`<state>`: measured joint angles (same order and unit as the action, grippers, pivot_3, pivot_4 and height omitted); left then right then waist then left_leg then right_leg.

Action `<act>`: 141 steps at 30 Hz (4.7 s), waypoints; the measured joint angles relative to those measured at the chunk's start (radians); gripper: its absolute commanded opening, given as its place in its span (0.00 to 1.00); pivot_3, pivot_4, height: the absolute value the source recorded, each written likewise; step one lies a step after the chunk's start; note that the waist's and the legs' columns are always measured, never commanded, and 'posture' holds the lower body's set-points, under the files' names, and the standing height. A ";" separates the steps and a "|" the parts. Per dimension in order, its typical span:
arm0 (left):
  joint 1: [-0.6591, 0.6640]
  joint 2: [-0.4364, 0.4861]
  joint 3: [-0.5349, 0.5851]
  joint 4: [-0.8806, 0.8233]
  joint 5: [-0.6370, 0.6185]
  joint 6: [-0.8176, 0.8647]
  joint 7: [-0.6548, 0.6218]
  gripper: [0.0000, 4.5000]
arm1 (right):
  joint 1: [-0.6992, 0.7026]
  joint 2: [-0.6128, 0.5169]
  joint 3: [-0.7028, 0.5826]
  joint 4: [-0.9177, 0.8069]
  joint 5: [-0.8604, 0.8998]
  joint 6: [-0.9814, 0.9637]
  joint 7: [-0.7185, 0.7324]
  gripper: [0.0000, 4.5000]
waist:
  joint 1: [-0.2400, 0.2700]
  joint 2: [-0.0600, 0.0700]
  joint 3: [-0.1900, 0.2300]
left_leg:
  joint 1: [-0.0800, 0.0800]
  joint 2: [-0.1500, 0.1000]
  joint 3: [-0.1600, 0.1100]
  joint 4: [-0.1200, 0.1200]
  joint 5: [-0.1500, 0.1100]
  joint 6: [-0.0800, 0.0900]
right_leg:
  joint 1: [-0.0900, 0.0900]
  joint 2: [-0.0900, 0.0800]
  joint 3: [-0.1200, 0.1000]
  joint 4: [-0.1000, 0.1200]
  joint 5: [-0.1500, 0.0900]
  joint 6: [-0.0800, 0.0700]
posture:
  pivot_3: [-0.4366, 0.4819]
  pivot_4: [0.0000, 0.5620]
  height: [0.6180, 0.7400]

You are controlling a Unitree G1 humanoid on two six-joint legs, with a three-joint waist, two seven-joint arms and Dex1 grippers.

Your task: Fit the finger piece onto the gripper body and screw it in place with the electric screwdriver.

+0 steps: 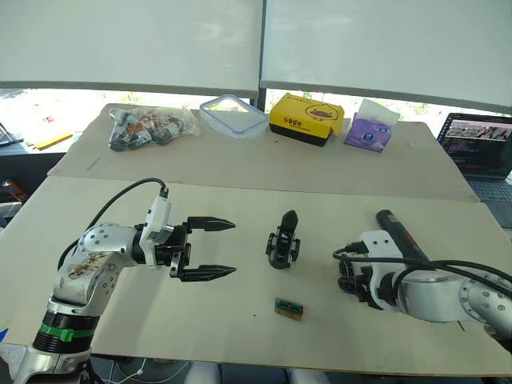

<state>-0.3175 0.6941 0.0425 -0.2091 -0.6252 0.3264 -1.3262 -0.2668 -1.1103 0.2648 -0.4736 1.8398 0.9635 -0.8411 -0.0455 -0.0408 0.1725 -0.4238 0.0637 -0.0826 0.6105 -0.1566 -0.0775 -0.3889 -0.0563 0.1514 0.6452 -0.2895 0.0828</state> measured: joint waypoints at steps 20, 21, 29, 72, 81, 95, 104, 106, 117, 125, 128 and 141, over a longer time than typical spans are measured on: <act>-0.175 -0.401 0.165 -0.051 -0.463 0.415 0.803 1.00 | 0.137 0.073 -0.249 -0.367 -1.121 -0.435 0.671 0.24 | 0.004 0.002 0.001 | -0.001 0.001 0.000 0.002 0.000 0.000 | -0.001 0.002 0.000 0.000 0.004 0.011 | 0.48 0.27 1.00; -0.197 -0.447 0.169 -0.051 -0.479 0.415 0.864 1.00 | 0.107 0.095 -0.219 -0.370 -1.194 -0.455 0.700 0.24 | 0.003 0.002 0.002 | -0.001 0.001 0.000 0.002 0.000 0.000 | -0.001 0.002 0.000 0.000 0.005 0.011 | 0.48 0.27 1.00; -0.237 -0.635 0.110 -0.056 -0.497 0.383 1.018 1.00 | -0.061 0.282 -0.021 -0.338 -1.486 -0.471 0.857 0.24 | 0.007 0.002 0.002 | -0.002 0.000 0.000 0.001 0.000 -0.001 | -0.001 0.002 0.000 -0.001 0.006 0.010 | 0.48 0.27 1.00; -0.428 -0.126 0.027 0.136 -0.563 0.641 0.462 0.00 | -0.321 0.141 -0.504 -0.115 -0.700 0.228 1.576 0.99 | -0.003 0.002 0.007 | -0.002 0.000 0.000 -0.004 0.000 -0.001 | -0.003 0.001 0.000 -0.004 0.005 0.010 | 0.48 0.27 1.00; -0.457 -0.125 -0.151 0.129 -0.401 0.644 0.231 0.00 | -0.501 0.325 -0.275 0.058 -0.436 0.468 1.294 0.99 | -0.001 0.003 0.008 | -0.016 0.000 0.000 -0.004 0.000 -0.001 | -0.017 0.001 -0.001 0.001 0.007 0.004 | 0.48 0.27 1.00; -0.421 -0.182 -0.103 0.085 -0.420 0.725 0.303 0.00 | -0.517 0.381 -0.214 0.092 -0.237 0.454 1.046 0.87 | -0.001 0.003 0.008 | -0.016 0.000 -0.001 -0.002 0.000 0.000 | -0.017 0.001 -0.002 0.002 0.008 0.004 | 0.48 0.27 1.00; -0.394 -0.201 -0.080 0.050 -0.441 0.766 0.334 0.00 | -0.497 0.360 -0.201 0.079 -0.209 0.417 1.028 0.18 | -0.001 0.003 0.008 | -0.016 0.000 -0.001 -0.002 0.000 0.000 | -0.017 0.001 -0.002 0.002 0.008 0.004 | 0.48 0.27 1.00; -0.384 -0.199 -0.079 0.046 -0.456 0.772 0.323 0.00 | -0.494 0.355 -0.200 0.058 -0.202 0.414 1.038 0.09 | -0.001 0.003 0.008 | -0.016 0.001 -0.001 -0.002 0.000 0.000 | -0.017 0.002 -0.002 0.002 0.008 0.004 | 0.48 0.27 1.00; -0.386 -0.210 -0.020 0.034 -0.490 0.773 0.367 0.59 | -0.401 0.312 -0.226 -0.022 -0.288 0.330 1.139 0.09 | 0.001 0.003 0.008 | -0.016 0.001 -0.001 -0.001 0.000 0.000 | -0.017 0.002 -0.002 0.002 0.008 0.005 | 0.48 0.27 1.00; -0.231 0.043 -0.099 0.200 0.011 0.074 -0.018 1.00 | -0.128 0.295 -0.370 -0.151 -0.594 0.041 1.412 0.09 | 0.001 0.005 0.008 | -0.014 0.001 0.000 -0.004 0.000 0.000 | -0.016 0.002 -0.003 0.001 0.007 0.002 | 0.48 0.27 1.00; -0.186 0.023 -0.136 0.378 0.180 -0.240 -0.093 1.00 | -0.029 0.296 -0.375 -0.160 -0.751 -0.102 1.519 0.09 | 0.014 0.005 0.008 | -0.015 0.001 0.000 -0.001 0.001 -0.001 | -0.015 0.001 -0.004 0.000 0.007 0.002 | 0.48 0.27 1.00; -0.229 -0.294 -0.276 0.625 0.431 -0.417 0.058 1.00 | 0.139 0.396 -0.318 -0.066 -1.173 -0.539 1.728 0.09 | 0.028 0.005 0.009 | -0.016 0.001 0.000 0.004 0.002 -0.001 | -0.014 0.002 -0.003 0.002 0.008 0.012 | 0.48 0.27 1.00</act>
<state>-0.5466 0.3997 -0.2336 0.4160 -0.1944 -0.0908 -1.2679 -0.1281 -0.7140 -0.0537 -0.5399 0.6670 0.4246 0.8869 -0.0172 -0.0361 0.1810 -0.4397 0.0642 -0.0831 0.6141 -0.1549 -0.0785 -0.4031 -0.0547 0.1483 0.6474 -0.2820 0.0946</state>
